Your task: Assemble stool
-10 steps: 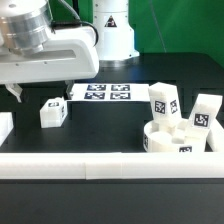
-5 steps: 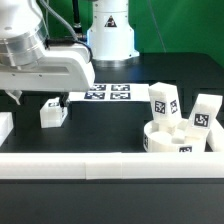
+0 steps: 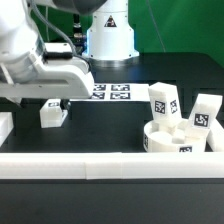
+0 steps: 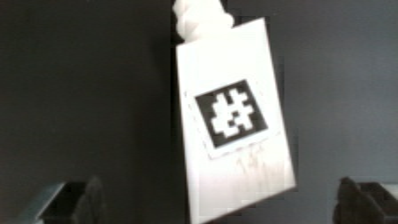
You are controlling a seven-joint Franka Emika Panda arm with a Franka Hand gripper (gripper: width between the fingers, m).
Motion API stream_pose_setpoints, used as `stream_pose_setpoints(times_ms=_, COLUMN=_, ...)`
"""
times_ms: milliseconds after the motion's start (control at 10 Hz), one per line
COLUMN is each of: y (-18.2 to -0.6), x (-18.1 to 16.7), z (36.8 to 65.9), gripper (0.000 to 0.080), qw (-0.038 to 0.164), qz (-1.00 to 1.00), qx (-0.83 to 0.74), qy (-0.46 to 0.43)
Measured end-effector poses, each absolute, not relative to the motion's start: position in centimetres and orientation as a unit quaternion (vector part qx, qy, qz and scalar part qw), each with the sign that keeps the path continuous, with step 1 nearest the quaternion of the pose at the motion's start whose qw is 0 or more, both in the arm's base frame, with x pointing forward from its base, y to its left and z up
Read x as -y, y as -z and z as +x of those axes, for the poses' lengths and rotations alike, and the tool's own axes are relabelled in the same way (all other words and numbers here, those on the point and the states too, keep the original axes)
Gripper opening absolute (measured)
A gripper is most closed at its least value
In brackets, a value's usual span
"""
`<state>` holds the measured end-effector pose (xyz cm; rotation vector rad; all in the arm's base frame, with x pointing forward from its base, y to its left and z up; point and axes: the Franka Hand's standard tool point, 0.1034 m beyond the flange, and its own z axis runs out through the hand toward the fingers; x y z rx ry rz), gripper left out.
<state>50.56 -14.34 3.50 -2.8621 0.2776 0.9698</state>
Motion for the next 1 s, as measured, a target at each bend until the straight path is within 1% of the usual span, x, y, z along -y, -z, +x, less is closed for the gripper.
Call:
stream_pose_setpoints(times_ms=100, y=-3.7, x=14.2, z=50.2, gripper=0.0649, qw=0.057, qz=-0.928, qx=-0.086, qy=-0.359)
stream_pose_setpoints(times_ms=300, y=-3.2, x=14.1, z=50.3, gripper=0.0649, qw=0.062, qz=-0.908, qx=-0.082, qy=-0.405)
stream_pose_setpoints(times_ms=400, y=-3.4, x=13.7, z=49.6, gripper=0.0649, qw=0.070, qz=-0.893, qx=-0.082, qy=-0.437)
stream_pose_setpoints(times_ms=600, y=-3.2, x=13.4, z=49.2, gripper=0.0649, qw=0.077, qz=-0.861, qx=-0.076, qy=-0.497)
stream_pose_setpoints(times_ms=700, y=-2.1, x=13.7, z=50.4, gripper=0.0649, qw=0.067, qz=-0.873, qx=-0.071, qy=-0.479)
stream_pose_setpoints(times_ms=900, y=-2.1, x=13.6, z=50.5, gripper=0.0649, qw=0.066, qz=-0.876, qx=-0.070, qy=-0.473)
stream_pose_setpoints(times_ms=1000, y=-1.6, x=13.7, z=50.4, gripper=0.0649, qw=0.063, qz=-0.878, qx=-0.072, qy=-0.469)
